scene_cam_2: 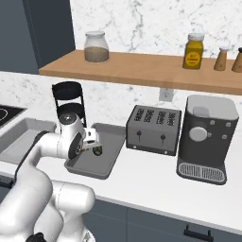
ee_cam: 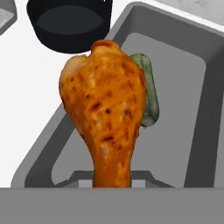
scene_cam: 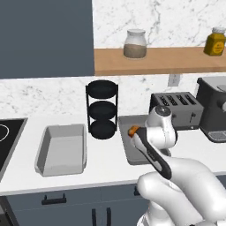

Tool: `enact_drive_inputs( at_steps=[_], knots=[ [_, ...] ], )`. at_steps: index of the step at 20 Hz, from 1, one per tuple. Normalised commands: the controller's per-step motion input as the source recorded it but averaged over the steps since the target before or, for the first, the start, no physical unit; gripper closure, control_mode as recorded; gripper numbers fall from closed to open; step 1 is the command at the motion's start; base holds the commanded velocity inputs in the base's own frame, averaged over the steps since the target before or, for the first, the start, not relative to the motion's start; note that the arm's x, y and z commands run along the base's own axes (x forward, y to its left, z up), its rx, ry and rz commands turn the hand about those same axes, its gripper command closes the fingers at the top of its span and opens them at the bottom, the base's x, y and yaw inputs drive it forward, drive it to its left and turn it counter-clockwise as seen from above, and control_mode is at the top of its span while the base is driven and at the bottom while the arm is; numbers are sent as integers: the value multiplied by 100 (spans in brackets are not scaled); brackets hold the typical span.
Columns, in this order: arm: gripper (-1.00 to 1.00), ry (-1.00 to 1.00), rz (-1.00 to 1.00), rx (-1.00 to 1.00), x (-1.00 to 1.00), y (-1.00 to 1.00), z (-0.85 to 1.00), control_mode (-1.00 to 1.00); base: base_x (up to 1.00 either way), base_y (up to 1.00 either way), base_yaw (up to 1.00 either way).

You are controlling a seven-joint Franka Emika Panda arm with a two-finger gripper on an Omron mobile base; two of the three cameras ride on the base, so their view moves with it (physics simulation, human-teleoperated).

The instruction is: Place one cucumber and one chicken drumstick in each tupperware on the nearby counter, to pack two identical lunches.

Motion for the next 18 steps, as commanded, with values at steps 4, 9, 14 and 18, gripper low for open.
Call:
enact_drive_inputs(
  at_steps=[4, 9, 14, 18],
  knots=[
    [100, 0, 2, -11, 7, 0, -48, -100, 0, 0, 0],
    [100, 0, 4, -6, 4, 0, -45, -100, 0, 0, 0],
    [100, 0, 7, -2, 1, -6, -43, -100, 0, 0, 0],
    [100, -3, 11, 0, 0, -19, -45, -100, 0, 0, 0]
  ],
)
